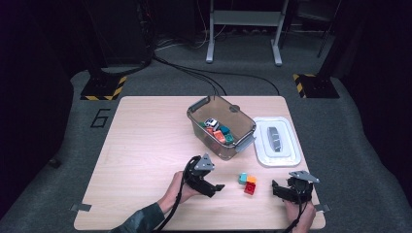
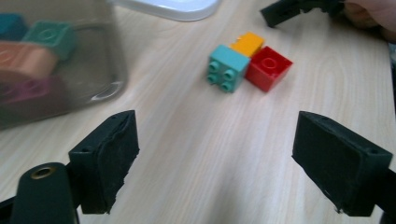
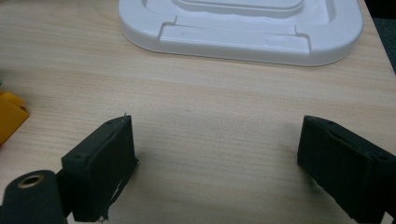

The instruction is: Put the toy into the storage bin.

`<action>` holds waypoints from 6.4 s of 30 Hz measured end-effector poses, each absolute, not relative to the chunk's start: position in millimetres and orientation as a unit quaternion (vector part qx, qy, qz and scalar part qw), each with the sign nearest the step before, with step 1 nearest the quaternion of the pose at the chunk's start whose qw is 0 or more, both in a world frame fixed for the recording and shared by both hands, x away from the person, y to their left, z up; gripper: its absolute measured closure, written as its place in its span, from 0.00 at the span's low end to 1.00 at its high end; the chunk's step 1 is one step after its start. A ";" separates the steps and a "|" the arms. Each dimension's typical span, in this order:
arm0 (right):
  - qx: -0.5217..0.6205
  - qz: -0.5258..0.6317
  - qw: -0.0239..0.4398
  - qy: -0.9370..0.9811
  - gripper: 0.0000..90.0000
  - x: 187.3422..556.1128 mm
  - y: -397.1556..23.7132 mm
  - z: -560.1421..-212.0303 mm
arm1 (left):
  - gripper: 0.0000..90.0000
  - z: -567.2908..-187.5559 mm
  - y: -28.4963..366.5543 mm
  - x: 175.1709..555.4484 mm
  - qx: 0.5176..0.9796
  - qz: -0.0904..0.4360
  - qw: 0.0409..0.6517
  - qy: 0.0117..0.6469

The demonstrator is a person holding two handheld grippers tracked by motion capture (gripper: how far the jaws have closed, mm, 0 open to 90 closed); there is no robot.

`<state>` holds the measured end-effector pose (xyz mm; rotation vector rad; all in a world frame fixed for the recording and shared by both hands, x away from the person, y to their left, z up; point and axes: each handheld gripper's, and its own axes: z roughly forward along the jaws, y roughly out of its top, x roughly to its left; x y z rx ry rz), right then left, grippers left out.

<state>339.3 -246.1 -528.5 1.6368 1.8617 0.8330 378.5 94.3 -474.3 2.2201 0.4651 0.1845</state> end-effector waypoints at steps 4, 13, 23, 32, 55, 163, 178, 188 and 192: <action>0.604 0.308 0.260 0.687 0.11 339.3 -246.0 -528.5 | 0.17 -482.9 72.7 375.4 0.893 0.071 0.418 0.152; 0.604 0.308 0.260 0.687 0.11 339.3 -246.1 -528.5 | 0.19 -497.7 36.8 384.1 0.904 0.060 0.406 0.118; 0.601 0.310 0.261 0.689 0.11 339.5 -246.5 -528.7 | 0.23 -496.9 10.7 397.9 0.903 0.046 0.416 0.092; 0.602 0.310 0.260 0.689 0.12 339.5 -246.4 -528.6 | 0.32 -499.5 5.9 405.9 0.904 0.035 0.417 0.090; 0.604 0.309 0.261 0.687 0.12 339.6 -246.2 -528.6 | 0.61 -500.8 19.7 396.6 0.919 0.006 0.387 0.076; 0.606 0.307 0.261 0.686 0.12 339.1 -245.8 -528.4 | 0.66 -458.6 136.8 406.1 0.880 0.103 0.407 0.221; 0.606 0.306 0.261 0.686 0.12 339.2 -245.7 -528.4 | 0.66 -433.0 170.9 429.1 0.866 0.133 0.409 0.254; 0.606 0.307 0.261 0.686 0.12 339.2 -245.7 -528.4 | 0.66 -405.2 187.2 449.5 0.857 0.157 0.406 0.274; 0.606 0.306 0.261 0.687 0.12 339.2 -245.7 -528.4 | 0.66 -392.9 188.3 458.0 0.856 0.165 0.404 0.277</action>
